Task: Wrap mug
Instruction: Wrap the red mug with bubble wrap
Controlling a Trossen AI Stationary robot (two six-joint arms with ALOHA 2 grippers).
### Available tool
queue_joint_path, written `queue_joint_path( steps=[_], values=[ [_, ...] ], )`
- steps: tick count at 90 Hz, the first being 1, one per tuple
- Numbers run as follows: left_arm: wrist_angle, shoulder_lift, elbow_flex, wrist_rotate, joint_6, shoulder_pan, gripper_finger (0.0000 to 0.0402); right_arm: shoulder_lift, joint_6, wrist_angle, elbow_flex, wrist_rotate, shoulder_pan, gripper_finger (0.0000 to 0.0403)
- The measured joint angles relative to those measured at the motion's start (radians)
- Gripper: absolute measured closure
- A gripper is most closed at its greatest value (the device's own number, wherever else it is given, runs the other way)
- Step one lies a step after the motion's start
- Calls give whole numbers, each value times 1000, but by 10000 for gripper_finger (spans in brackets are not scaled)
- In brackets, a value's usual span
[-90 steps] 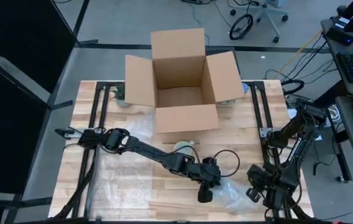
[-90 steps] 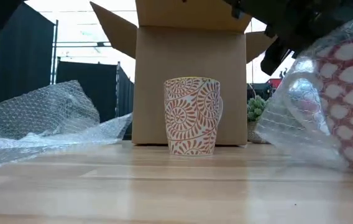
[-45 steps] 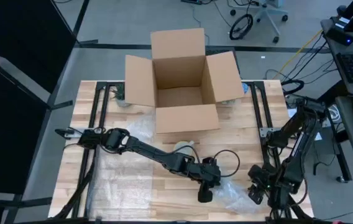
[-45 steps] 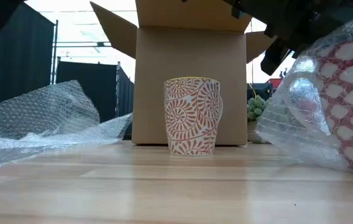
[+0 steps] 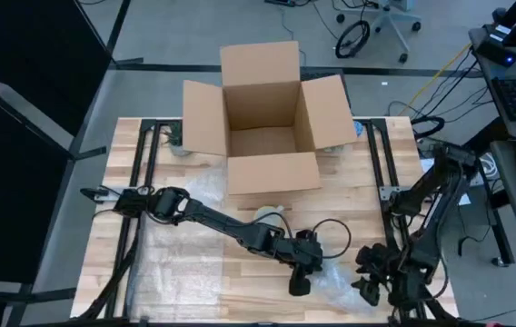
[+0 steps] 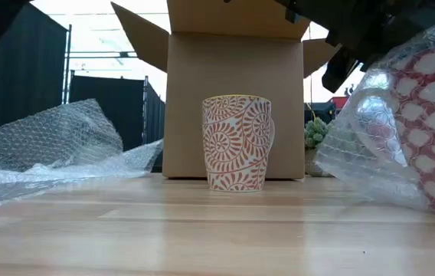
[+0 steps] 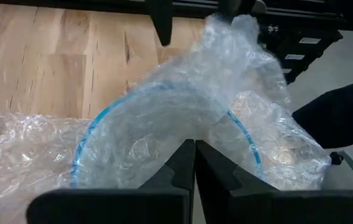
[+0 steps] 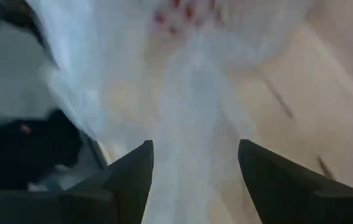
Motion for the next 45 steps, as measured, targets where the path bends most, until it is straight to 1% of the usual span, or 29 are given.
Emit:
queue_joint_path(
  steps=[15,31,38,45],
  values=[
    [0,0,0,0,0,0,402,92,16,2,0,-10,-9,188],
    [0,0,0,0,0,0,402,162,-13,65,0,-2,-26,190],
    [0,0,0,0,0,0,402,182,0,74,0,-5,-31,201],
    [0,0,0,0,-1,0,402,193,9,79,0,-9,-32,223]
  ],
)
